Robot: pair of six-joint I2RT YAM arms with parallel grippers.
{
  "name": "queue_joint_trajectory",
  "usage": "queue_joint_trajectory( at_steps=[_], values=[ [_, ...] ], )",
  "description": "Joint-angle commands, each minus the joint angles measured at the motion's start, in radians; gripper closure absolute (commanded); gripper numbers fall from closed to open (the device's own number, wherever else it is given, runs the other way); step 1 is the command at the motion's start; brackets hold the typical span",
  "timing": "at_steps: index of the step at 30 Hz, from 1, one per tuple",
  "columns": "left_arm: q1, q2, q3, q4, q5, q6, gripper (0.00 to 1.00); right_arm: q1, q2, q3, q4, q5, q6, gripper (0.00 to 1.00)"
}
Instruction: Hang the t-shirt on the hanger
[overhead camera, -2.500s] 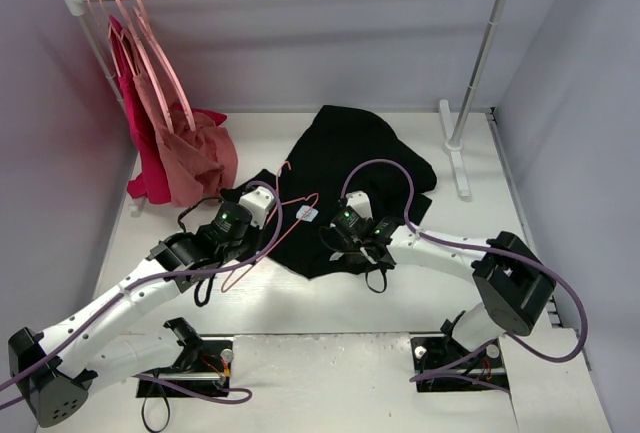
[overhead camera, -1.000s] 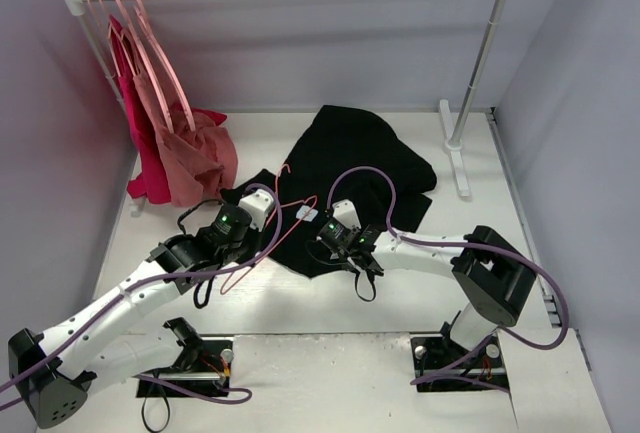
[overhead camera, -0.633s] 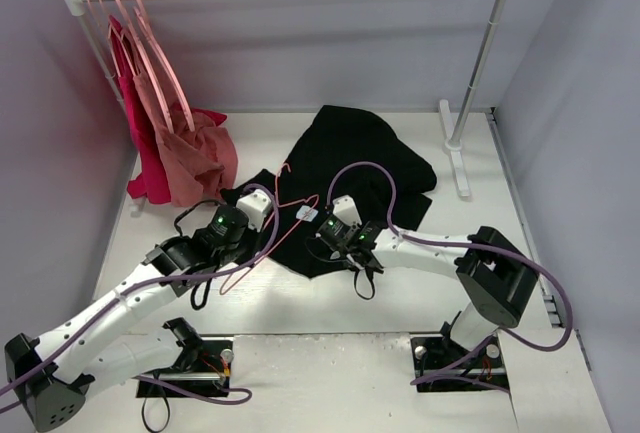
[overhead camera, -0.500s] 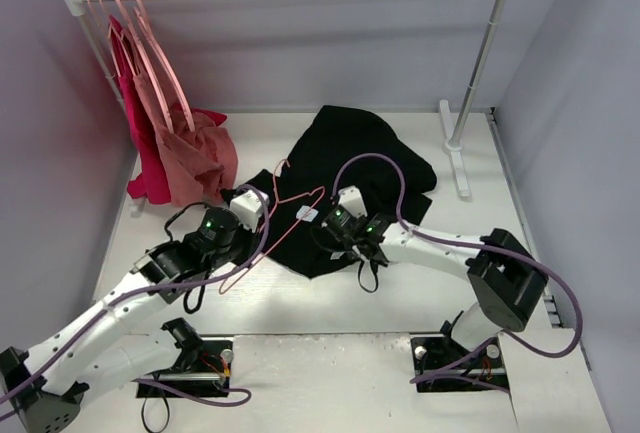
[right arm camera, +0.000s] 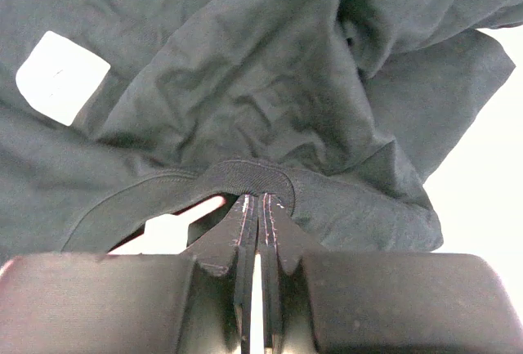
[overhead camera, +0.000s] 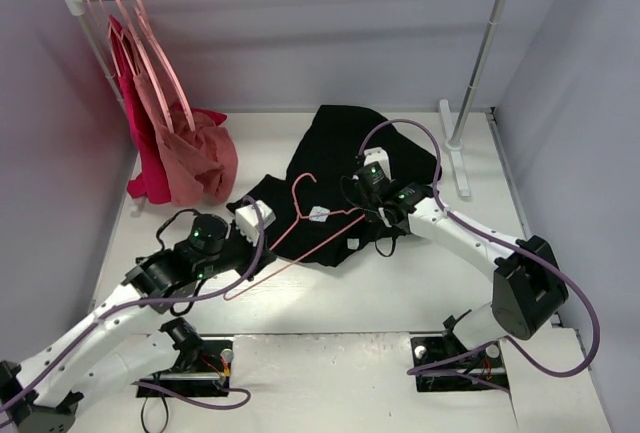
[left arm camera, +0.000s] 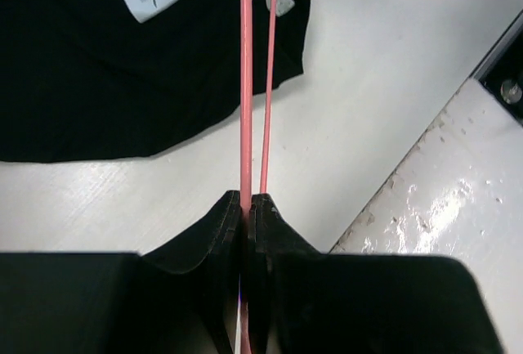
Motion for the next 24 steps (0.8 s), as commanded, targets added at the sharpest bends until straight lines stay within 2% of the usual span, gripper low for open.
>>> queue_joint_trajectory(
  at_steps=[1, 8, 11, 14, 17, 20, 22, 24],
  values=[
    [-0.009, 0.050, 0.048, 0.064, 0.084, 0.032, 1.00, 0.001, -0.034, 0.039, 0.000, -0.031, -0.032, 1.00],
    [-0.023, 0.085, 0.048, 0.066, 0.052, 0.043, 1.00, 0.001, -0.045, 0.037, 0.000, -0.051, -0.037, 1.00],
    [-0.026, 0.091, 0.026, 0.119, 0.027, 0.006, 1.00, 0.002, -0.051, 0.044, -0.002, -0.079, -0.037, 1.00],
    [-0.043, 0.093, -0.018, 0.221, 0.023, -0.037, 1.00, 0.001, -0.056, 0.060, -0.008, -0.105, -0.040, 1.00],
    [-0.104, 0.103, -0.060, 0.357, -0.028, -0.003, 1.00, 0.002, -0.065, 0.091, -0.017, -0.140, -0.054, 1.00],
    [-0.169, 0.128, -0.124, 0.561, -0.069, 0.041, 1.00, 0.004, -0.074, 0.155, -0.045, -0.160, -0.081, 1.00],
    [-0.178, 0.146, -0.147, 0.638, -0.076, 0.055, 1.00, 0.006, -0.082, 0.215, -0.071, -0.165, -0.099, 1.00],
    [-0.178, 0.139, -0.208, 0.794, -0.092, 0.055, 1.00, 0.009, -0.099, 0.252, -0.085, -0.166, -0.110, 1.00]
  ],
)
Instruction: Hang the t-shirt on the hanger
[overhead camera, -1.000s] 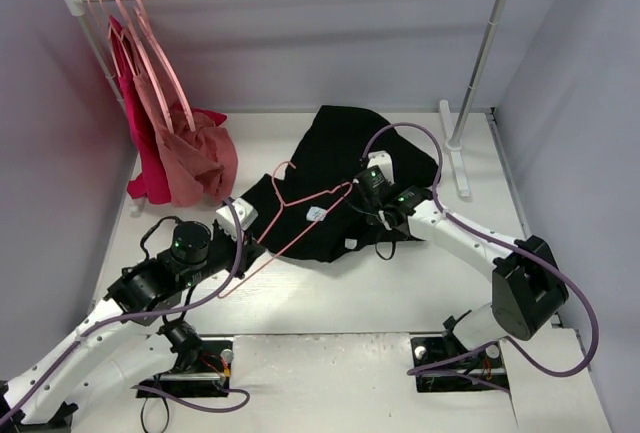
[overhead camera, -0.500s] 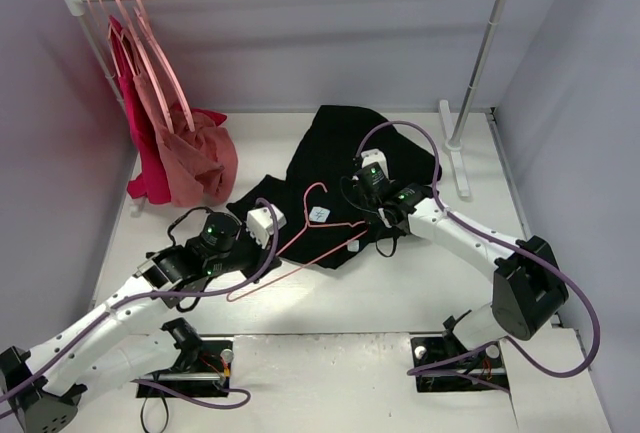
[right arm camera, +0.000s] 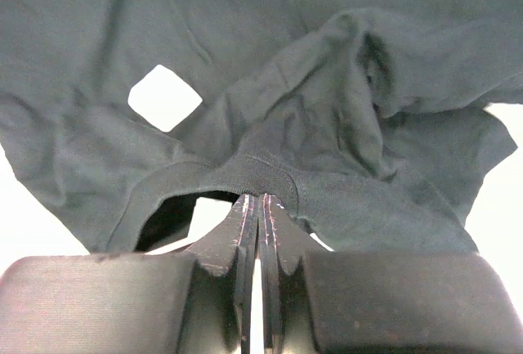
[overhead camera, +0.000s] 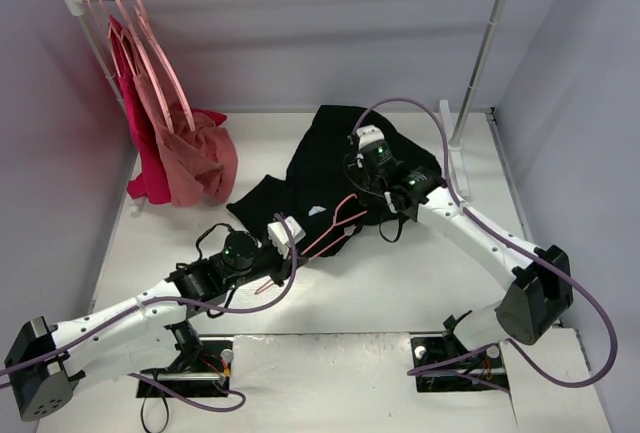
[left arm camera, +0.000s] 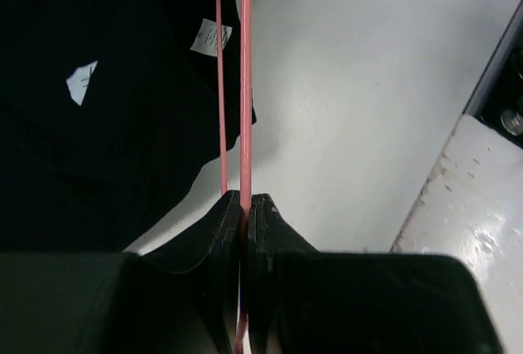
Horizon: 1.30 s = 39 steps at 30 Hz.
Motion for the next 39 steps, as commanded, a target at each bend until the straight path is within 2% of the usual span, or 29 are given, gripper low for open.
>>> queue_joint_trajectory(
  at_steps=[1, 2, 5, 11, 18, 24, 28, 32, 36, 39],
  values=[
    [-0.005, -0.016, -0.044, 0.398, -0.049, 0.029, 1.00, 0.007, -0.082, 0.120, -0.012, -0.023, -0.048, 1.00],
    [-0.004, -0.020, -0.068, 0.528, -0.079, 0.032, 1.00, 0.009, -0.094, 0.136, -0.015, -0.030, -0.054, 1.00],
    [-0.004, -0.011, -0.116, 0.683, -0.107, 0.063, 1.00, 0.009, -0.110, 0.202, -0.030, -0.065, -0.071, 1.00],
    [-0.004, 0.070, -0.050, 0.835, -0.034, 0.101, 1.00, 0.009, -0.107, 0.332, -0.047, -0.139, -0.095, 1.00],
    [0.000, 0.102, 0.007, 0.903, -0.008, 0.164, 1.00, 0.012, -0.082, 0.471, -0.078, -0.229, -0.137, 1.00],
    [-0.002, 0.160, -0.079, 1.070, -0.124, 0.149, 1.00, 0.013, -0.082, 0.446, -0.050, -0.361, -0.108, 1.00],
    [0.015, 0.180, -0.142, 1.141, -0.205, 0.141, 1.00, 0.012, -0.123, 0.389, -0.053, -0.299, -0.117, 1.00],
    [0.033, 0.216, -0.162, 1.167, -0.195, 0.098, 1.00, 0.009, -0.130, 0.392, -0.034, -0.289, -0.121, 1.00],
    [0.033, 0.294, -0.179, 1.306, -0.207, 0.048, 1.00, 0.012, -0.084, 0.412, -0.014, -0.370, -0.086, 1.00],
    [0.033, 0.343, -0.167, 1.336, -0.206, 0.031, 1.00, 0.013, -0.067, 0.383, 0.020, -0.406, -0.063, 1.00]
  ],
)
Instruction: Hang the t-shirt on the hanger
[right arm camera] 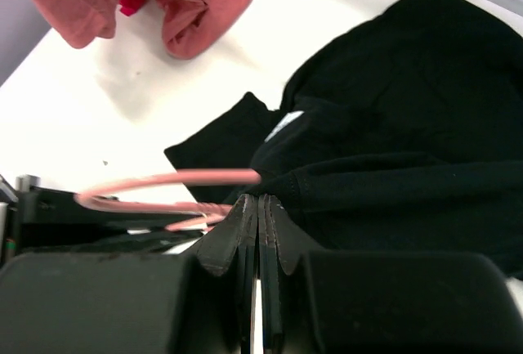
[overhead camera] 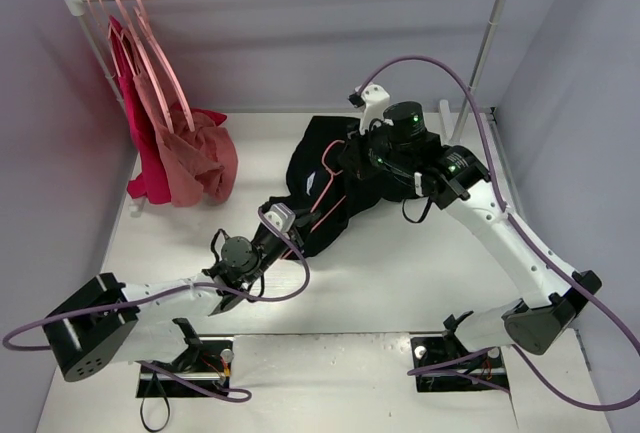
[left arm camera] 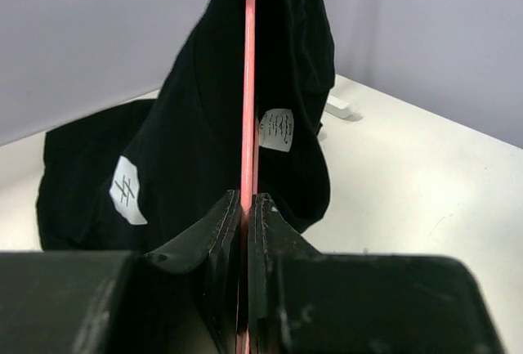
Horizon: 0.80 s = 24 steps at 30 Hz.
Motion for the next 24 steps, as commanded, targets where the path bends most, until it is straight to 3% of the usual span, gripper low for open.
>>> queue_joint_trajectory(
  at_steps=[1, 7, 11, 13, 17, 24],
  values=[
    [0.005, 0.036, 0.047, 0.202, 0.006, -0.050, 1.00, 0.007, 0.008, 0.002, 0.130, -0.068, 0.036, 1.00],
    [0.005, 0.085, 0.093, 0.216, 0.045, -0.067, 1.00, 0.008, 0.012, -0.020, 0.164, -0.089, 0.059, 1.00],
    [0.006, 0.084, 0.092, 0.224, 0.019, -0.062, 1.00, 0.007, 0.006, -0.018, 0.135, -0.034, 0.044, 0.83],
    [0.006, 0.075, 0.089, 0.227, 0.015, -0.056, 1.00, 0.007, -0.001, -0.011, 0.109, 0.024, 0.023, 0.66],
    [0.009, 0.072, 0.084, 0.230, -0.015, -0.050, 1.00, 0.004, -0.021, -0.008, 0.058, 0.155, -0.016, 0.47],
    [0.018, 0.058, 0.061, 0.237, -0.026, -0.061, 1.00, -0.002, -0.084, 0.006, -0.008, 0.284, -0.074, 0.35]
  ],
)
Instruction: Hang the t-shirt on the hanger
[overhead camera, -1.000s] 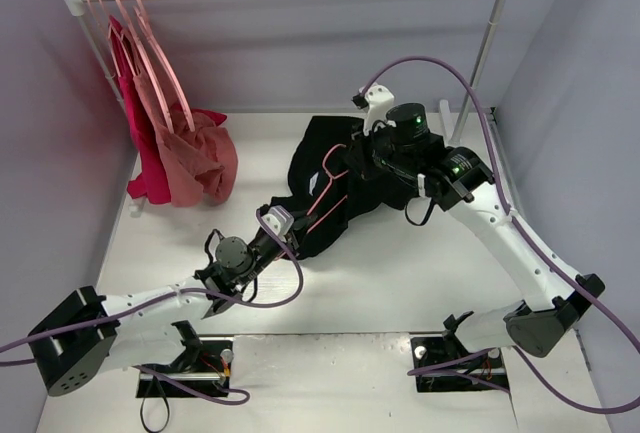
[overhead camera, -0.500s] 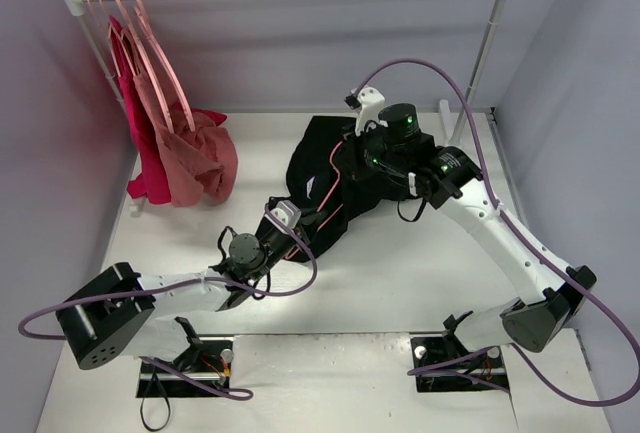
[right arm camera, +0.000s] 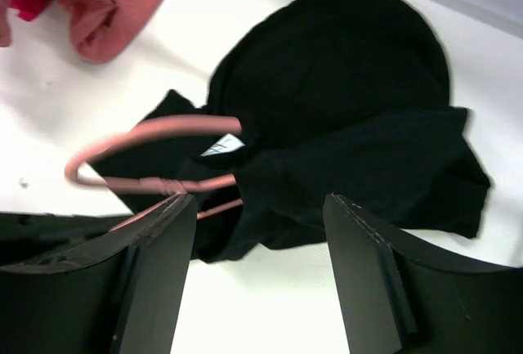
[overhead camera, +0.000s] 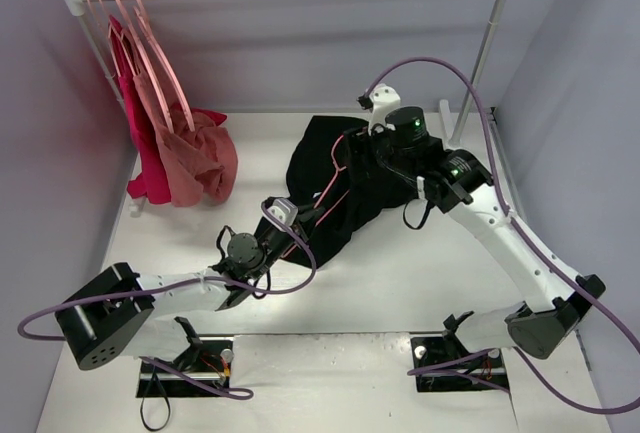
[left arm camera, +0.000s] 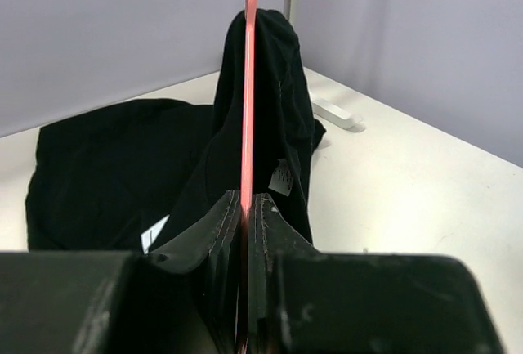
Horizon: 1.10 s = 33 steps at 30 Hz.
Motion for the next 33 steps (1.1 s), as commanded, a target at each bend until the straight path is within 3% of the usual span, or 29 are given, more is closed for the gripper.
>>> queue_joint_trajectory(
  at_steps=[1, 6, 13, 25, 33],
  values=[
    [0.014, -0.057, 0.020, 0.155, -0.008, -0.015, 1.00, -0.008, -0.074, 0.039, -0.007, 0.084, -0.060, 0.33],
    [0.040, -0.091, -0.003, 0.155, -0.005, -0.032, 1.00, -0.023, -0.086, -0.019, 0.002, 0.165, -0.167, 0.33],
    [0.043, -0.100, -0.017, 0.155, 0.020, -0.045, 1.00, -0.104, -0.077, -0.158, 0.151, 0.053, -0.354, 0.33],
    [0.043, -0.091, -0.011, 0.155, 0.072, -0.083, 1.00, -0.287, 0.015, -0.177, 0.226, -0.453, -0.781, 0.38],
    [0.043, -0.100, -0.011, 0.153, 0.092, -0.078, 1.00, -0.321, 0.058, -0.177, 0.215, -0.534, -0.966, 0.41]
  ],
)
